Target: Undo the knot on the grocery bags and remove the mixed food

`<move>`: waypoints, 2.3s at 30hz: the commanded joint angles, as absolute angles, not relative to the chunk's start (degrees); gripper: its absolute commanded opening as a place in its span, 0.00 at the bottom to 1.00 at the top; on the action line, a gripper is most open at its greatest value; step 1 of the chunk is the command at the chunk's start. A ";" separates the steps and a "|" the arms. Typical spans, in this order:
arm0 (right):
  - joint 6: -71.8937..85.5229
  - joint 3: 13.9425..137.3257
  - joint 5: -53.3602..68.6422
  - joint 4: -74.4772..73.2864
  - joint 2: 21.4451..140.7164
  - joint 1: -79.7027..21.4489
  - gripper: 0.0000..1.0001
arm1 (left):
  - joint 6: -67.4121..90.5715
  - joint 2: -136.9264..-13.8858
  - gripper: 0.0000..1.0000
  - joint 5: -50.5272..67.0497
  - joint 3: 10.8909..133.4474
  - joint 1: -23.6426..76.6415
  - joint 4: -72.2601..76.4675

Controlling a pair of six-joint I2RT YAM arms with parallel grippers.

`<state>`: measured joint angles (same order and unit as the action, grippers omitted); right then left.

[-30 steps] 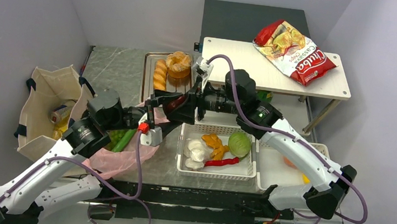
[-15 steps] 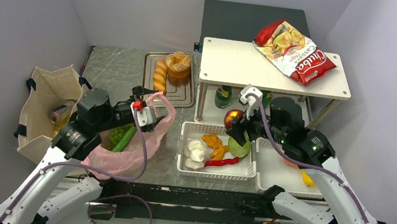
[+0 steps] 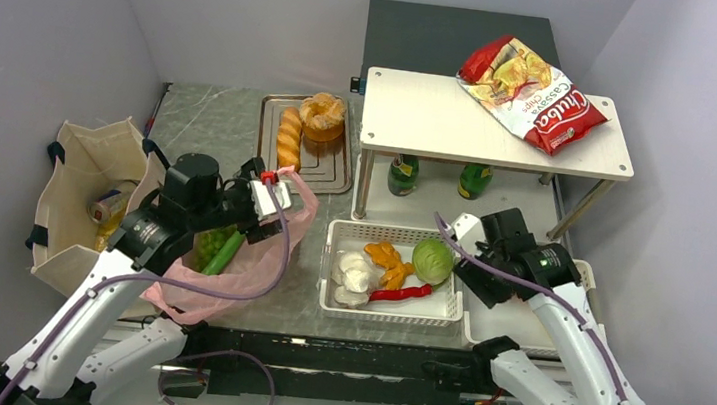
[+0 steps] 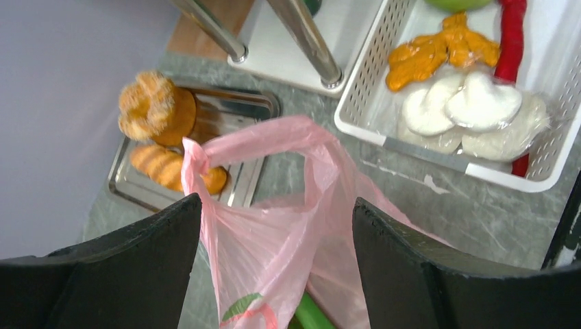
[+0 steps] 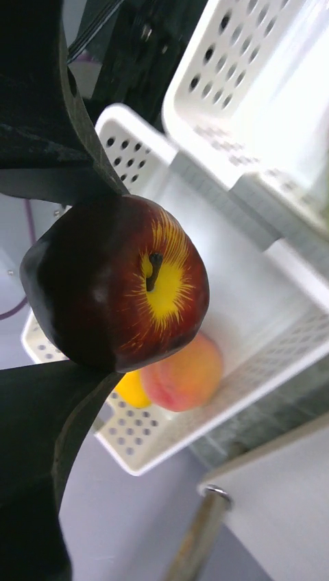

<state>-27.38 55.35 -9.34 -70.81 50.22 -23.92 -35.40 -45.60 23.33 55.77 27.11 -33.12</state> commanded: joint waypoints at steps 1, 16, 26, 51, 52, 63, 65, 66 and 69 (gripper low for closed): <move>-35.41 52.70 -12.86 -73.67 48.76 -17.18 0.35 | -36.62 -47.71 0.82 21.19 59.36 24.62 -38.45; -35.10 79.64 16.62 -79.37 62.35 -14.89 1.00 | -69.70 -56.35 0.37 43.11 71.06 -4.51 -80.80; -22.51 86.01 24.91 -64.66 68.05 -37.18 0.97 | -88.41 -56.28 0.18 31.05 54.34 -8.46 -77.00; -19.85 102.92 25.29 -25.03 107.05 -58.67 1.00 | -87.70 -30.17 0.83 31.88 30.41 -8.53 -62.16; -20.05 103.25 25.39 -25.37 108.24 -59.00 1.00 | -84.08 -31.24 0.83 31.54 30.98 -8.53 -60.56; -16.50 108.41 17.37 -22.47 113.29 -58.18 0.00 | -74.20 -50.15 0.68 29.73 35.71 -10.52 -51.09; -15.33 110.86 16.96 -22.71 113.98 -57.88 0.00 | -73.35 -52.60 0.71 29.46 35.68 -10.54 -48.17; -14.63 111.66 16.93 -22.99 114.26 -57.84 0.00 | -73.02 -53.87 0.72 29.46 35.61 -10.46 -46.90; -13.69 113.00 17.67 -24.16 115.02 -57.76 0.00 | -72.30 -57.50 0.75 27.89 34.75 -9.94 -43.07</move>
